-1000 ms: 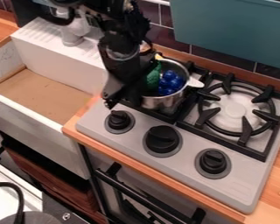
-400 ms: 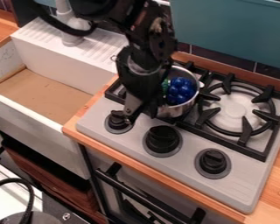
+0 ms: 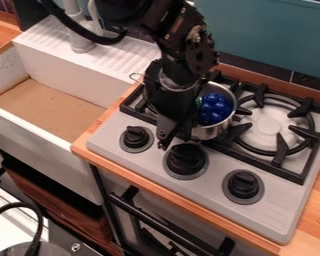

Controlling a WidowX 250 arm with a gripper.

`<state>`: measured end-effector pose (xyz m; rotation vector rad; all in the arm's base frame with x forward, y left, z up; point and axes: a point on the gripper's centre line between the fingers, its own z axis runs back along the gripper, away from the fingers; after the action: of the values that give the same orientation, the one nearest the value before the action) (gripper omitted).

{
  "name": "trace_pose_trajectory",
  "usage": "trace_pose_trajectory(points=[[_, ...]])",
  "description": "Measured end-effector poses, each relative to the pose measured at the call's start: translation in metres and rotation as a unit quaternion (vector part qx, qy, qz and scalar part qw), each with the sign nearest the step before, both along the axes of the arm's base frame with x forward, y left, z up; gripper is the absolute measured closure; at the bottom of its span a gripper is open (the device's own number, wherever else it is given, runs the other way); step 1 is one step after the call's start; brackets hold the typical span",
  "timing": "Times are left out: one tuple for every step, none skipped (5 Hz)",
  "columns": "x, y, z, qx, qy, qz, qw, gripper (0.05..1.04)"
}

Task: Move the silver pot between the burners

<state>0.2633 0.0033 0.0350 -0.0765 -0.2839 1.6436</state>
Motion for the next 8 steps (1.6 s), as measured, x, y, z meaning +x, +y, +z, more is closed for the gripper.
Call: trace_pose_trajectory(points=[[-0.004,-0.007,-0.003,0.0,-0.001,0.001,1.0,1.026],[-0.003,-0.006,-0.007,-0.007,0.01,0.012,0.9999,1.026],[0.0,-0.004,-0.007,-0.013,0.026,0.007,0.9996,1.01],[0.001,-0.003,-0.008,-0.014,0.038,0.001,0.9992,0.869],[0.004,-0.001,-0.007,-0.019,0.047,0.001,0.9987,0.625],[0.003,0.001,-0.008,-0.019,0.05,-0.004,0.9985,0.324],[0.003,0.002,-0.006,-0.025,0.057,-0.018,0.9979,0.099],[0.007,0.005,0.006,-0.037,0.051,-0.023,0.9978,0.089]])
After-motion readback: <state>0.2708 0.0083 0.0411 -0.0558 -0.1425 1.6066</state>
